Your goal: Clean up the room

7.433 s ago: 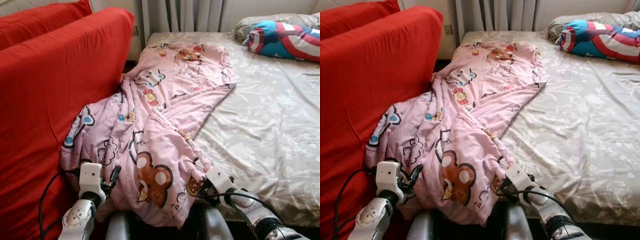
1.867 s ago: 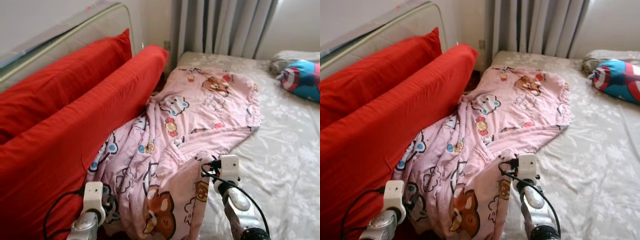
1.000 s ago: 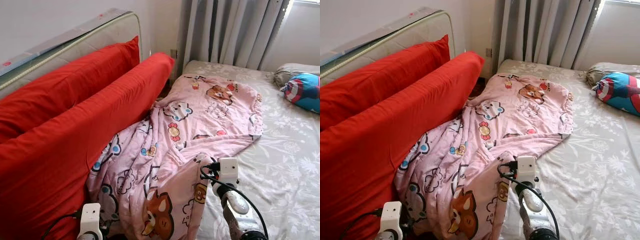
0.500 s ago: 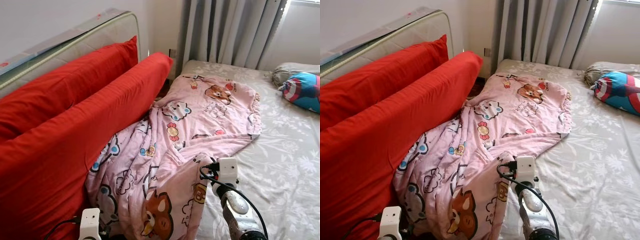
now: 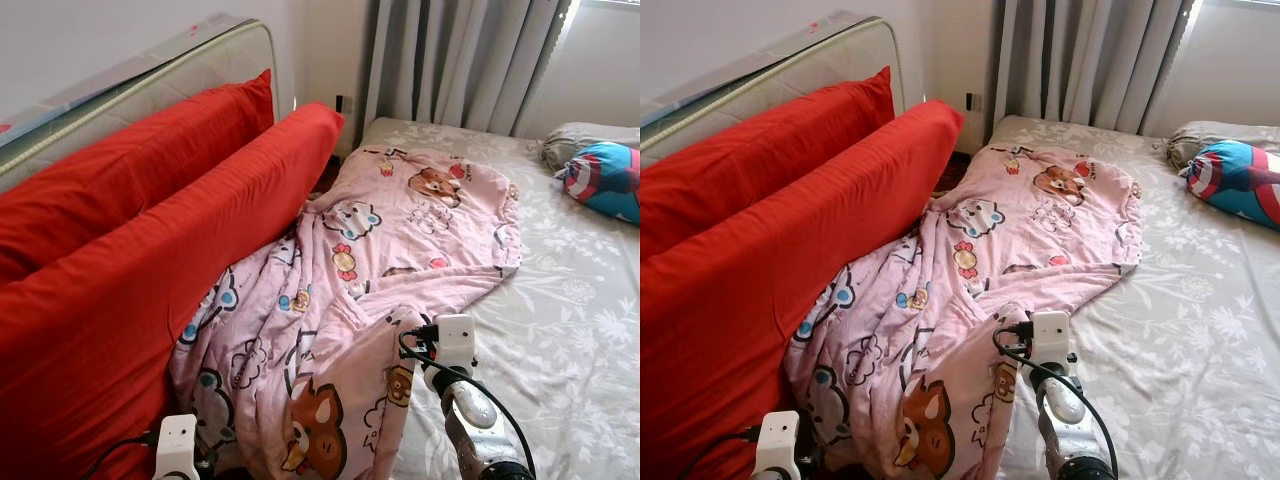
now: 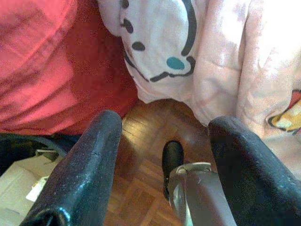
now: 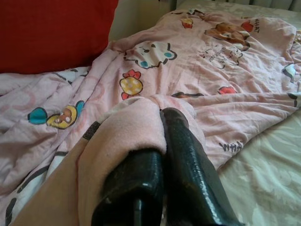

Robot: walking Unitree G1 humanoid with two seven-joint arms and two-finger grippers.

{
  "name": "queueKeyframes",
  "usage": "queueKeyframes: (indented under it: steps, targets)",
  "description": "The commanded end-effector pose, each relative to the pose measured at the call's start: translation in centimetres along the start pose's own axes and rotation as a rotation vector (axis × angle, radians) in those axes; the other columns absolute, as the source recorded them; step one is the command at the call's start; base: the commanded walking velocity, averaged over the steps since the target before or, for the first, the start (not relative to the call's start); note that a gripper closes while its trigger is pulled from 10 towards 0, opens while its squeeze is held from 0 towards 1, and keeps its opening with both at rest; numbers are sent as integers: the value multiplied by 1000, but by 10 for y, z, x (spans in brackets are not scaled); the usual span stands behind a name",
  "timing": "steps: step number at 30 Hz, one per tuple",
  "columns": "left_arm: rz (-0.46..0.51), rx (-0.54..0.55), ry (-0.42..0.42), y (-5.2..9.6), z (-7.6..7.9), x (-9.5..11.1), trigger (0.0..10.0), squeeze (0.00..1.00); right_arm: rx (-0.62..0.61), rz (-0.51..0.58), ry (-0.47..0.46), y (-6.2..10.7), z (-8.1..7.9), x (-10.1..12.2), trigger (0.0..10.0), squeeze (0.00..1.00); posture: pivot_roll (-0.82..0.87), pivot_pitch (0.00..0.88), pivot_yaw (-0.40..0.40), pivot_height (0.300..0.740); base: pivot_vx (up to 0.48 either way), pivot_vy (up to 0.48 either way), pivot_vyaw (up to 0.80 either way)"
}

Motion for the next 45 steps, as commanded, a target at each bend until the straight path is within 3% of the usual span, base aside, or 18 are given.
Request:
queueKeyframes:
  steps: [1,45]
  targets:
    - [-31,-5,-7,1,0,-9,10000,0,6,42,12,-3,-2,10,10000,0,-41,8,-3,740,-270,0,0]
    - [-35,-24,-19,2,3,-10,10000,0,-21,76,49,-3,1,16,10000,0,-39,18,-5,740,-290,0,0]
Point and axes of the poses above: a point about 5 cm out from each wrist's last joint towards the gripper, its own y axis pointing back from the gripper into the wrist, its own x axis along the axis of the wrist's last joint, z = x × y, the point moved 4 cm from there along -y, pointing out of the wrist towards the gripper, and after that the axes turned 8 degrees about -y, right-handed, at the moved point
